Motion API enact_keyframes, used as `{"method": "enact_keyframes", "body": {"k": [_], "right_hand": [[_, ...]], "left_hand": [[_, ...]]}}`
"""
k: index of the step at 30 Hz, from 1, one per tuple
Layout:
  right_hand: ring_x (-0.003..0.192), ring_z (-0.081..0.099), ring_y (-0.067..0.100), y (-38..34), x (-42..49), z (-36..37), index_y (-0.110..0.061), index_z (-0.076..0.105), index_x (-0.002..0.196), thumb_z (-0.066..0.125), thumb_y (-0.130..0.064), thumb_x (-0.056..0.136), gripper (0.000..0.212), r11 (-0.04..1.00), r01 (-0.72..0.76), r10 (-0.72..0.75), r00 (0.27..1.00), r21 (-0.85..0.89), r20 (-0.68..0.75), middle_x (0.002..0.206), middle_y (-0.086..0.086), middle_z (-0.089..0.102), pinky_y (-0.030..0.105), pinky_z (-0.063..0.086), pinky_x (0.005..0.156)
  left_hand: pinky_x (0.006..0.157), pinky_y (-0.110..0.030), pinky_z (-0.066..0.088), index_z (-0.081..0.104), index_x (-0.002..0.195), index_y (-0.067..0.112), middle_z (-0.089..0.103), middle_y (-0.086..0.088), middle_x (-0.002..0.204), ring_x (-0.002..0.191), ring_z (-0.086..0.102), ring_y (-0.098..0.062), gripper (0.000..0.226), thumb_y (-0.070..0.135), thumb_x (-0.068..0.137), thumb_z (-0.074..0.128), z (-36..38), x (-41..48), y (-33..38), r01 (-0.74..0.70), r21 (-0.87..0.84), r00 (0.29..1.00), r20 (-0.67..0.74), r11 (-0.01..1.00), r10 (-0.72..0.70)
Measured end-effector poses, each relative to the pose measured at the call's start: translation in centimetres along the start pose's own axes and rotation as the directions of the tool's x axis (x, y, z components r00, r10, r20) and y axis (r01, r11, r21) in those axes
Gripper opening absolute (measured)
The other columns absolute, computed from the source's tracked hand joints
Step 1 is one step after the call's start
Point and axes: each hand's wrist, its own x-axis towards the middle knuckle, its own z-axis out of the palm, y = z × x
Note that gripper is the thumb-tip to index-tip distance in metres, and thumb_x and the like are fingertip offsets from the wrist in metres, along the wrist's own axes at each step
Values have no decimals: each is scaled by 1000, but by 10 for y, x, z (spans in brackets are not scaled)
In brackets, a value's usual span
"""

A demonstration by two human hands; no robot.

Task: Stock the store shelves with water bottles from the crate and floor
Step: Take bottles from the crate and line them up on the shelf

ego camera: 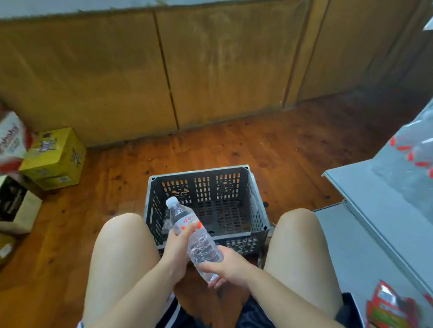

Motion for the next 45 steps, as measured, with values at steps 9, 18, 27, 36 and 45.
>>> {"method": "enact_keyframes", "body": {"k": [9,18,27,36,45], "right_hand": [[85,72,10,26,-31,1,-33,57,113,81,-53,68,55,1000,-3,5,934,6,-358,106,-6,71,29,62,70],[90,71,11,50,-87,-5,-33,58,116,73,-73,63,68,993,-114,112,716,44,-689,106,-9,72,40,60,88],[96,66,5,91,-152,7,-51,56,118,67,-71,66,57,973,-213,194,535,91,-822,111,-14,71,32,56,89],[94,66,-1,141,-238,37,-44,61,111,78,-43,81,35,942,112,301,138,317,-944,104,-12,72,17,51,81],[122,55,13,194,-289,40,-27,44,141,69,-56,84,69,927,50,367,-320,371,-874,132,-7,56,22,44,92]], "left_hand": [[78,-38,58,59,110,20,69,-12,101,92,70,-29,24,20,91,73,50,-12,-5,-42,36,986,165,998,35],[88,-45,58,57,126,18,69,-15,110,100,71,-32,51,30,81,79,113,-28,-23,-14,195,858,506,981,-88],[64,-24,54,47,128,18,66,-10,110,90,70,-21,50,21,88,76,164,-85,-71,-255,343,616,778,904,-122],[88,-51,60,60,119,7,72,-22,107,96,74,-35,62,32,69,86,225,-155,-131,-309,412,427,865,857,-262],[93,-52,57,63,118,12,74,-17,109,102,72,-36,41,27,84,79,292,-235,-179,-538,349,18,915,767,-403]]}}
